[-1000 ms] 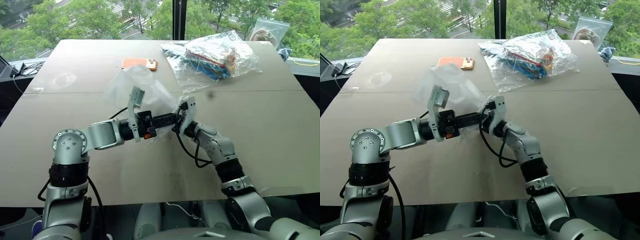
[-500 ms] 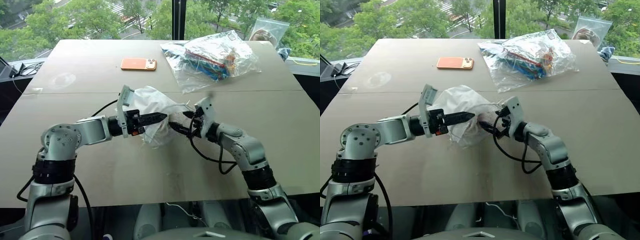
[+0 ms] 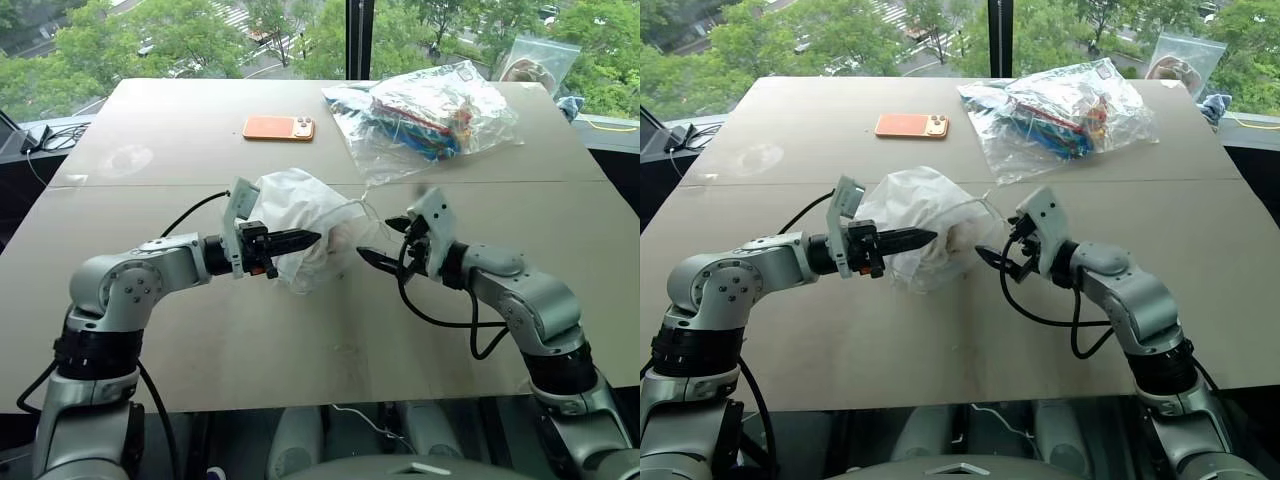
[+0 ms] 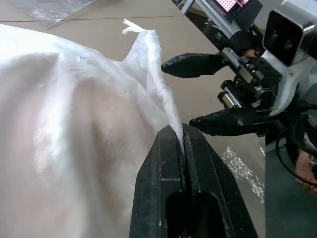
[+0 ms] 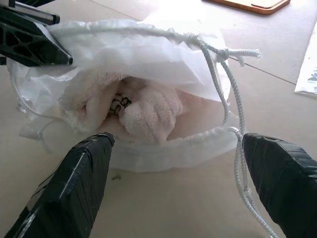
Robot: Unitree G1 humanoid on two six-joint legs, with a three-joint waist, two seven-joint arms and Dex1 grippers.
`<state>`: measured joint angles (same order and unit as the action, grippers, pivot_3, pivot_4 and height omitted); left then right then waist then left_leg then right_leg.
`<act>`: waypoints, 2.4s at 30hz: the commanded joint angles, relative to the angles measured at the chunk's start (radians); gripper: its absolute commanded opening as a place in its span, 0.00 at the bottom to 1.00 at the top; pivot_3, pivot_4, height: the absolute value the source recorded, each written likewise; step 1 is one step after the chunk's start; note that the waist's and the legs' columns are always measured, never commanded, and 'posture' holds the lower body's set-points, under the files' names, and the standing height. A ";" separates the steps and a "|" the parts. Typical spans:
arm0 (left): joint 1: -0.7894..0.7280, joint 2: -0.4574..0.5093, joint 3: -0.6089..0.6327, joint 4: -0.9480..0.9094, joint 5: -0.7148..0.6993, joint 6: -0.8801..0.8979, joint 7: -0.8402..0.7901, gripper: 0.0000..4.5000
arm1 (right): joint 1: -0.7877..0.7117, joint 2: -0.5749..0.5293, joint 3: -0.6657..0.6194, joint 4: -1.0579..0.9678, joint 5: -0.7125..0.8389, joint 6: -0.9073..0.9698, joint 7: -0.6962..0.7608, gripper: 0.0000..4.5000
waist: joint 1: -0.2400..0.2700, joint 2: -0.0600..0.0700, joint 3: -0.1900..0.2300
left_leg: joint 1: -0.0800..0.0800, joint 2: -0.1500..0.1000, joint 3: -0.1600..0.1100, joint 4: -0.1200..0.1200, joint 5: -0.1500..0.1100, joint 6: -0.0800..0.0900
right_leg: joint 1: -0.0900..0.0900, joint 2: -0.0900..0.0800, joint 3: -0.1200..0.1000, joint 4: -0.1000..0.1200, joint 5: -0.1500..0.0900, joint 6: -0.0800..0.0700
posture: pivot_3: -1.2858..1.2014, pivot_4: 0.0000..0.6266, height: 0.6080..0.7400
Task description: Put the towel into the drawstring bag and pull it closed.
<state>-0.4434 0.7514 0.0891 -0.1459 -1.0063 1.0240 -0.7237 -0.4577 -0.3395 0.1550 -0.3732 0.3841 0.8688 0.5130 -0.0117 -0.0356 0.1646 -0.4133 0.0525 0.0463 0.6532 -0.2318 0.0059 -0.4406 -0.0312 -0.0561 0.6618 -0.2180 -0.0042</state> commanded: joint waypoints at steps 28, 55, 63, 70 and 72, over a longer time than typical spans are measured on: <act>-0.086 0.020 0.000 0.007 0.177 -0.115 -0.131 0.00 | -0.045 -0.051 0.031 0.277 -0.302 -0.244 -0.077 0.01 | 0.007 0.000 0.000 | 0.000 0.000 0.001 0.000 0.000 0.000 | 0.000 0.001 0.000 0.000 0.000 0.000 | 0.52 0.24 1.00; 0.416 0.006 0.206 -0.250 0.243 -0.119 -0.093 0.37 | -0.015 -0.050 -0.054 -0.102 -0.221 0.084 -0.126 0.00 | 0.021 0.000 0.000 | -0.002 0.002 0.001 -0.001 0.000 0.000 | -0.003 -0.002 0.001 0.000 0.000 0.000 | 0.52 0.24 1.00; 0.374 -0.194 0.122 -0.250 0.346 -0.196 0.131 0.37 | -0.009 -0.061 -0.052 -0.118 -0.216 0.098 -0.128 0.00 | 0.022 0.000 0.000 | -0.001 0.001 0.001 0.000 0.000 0.000 | -0.002 0.000 0.001 0.001 0.000 0.000 | 0.52 0.24 1.00; 0.327 -0.235 0.103 -0.217 0.368 -0.213 0.176 0.37 | 0.003 -0.064 -0.059 -0.136 -0.216 0.111 -0.141 0.00 | 0.021 0.000 0.000 | -0.001 0.000 0.001 0.000 0.000 0.000 | -0.002 0.001 0.002 0.001 0.000 0.000 | 0.52 0.24 1.00; 0.322 -0.232 0.093 -0.214 0.380 -0.222 0.172 0.37 | 0.006 -0.066 -0.060 -0.138 -0.215 0.112 -0.141 0.00 | 0.022 0.000 0.000 | -0.001 0.000 0.001 0.000 0.000 0.000 | -0.002 0.001 0.001 0.001 0.000 0.000 | 0.52 0.24 1.00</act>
<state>-0.1119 0.5167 0.1857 -0.3429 -0.6317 0.8285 -0.5502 -0.4497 -0.3954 0.1124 -0.4620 0.1653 0.9804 0.3799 0.0098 -0.0359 0.1645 -0.4139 0.0529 0.0475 0.6531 -0.2319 0.0062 -0.4425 -0.0304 -0.0548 0.6628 -0.2178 -0.0042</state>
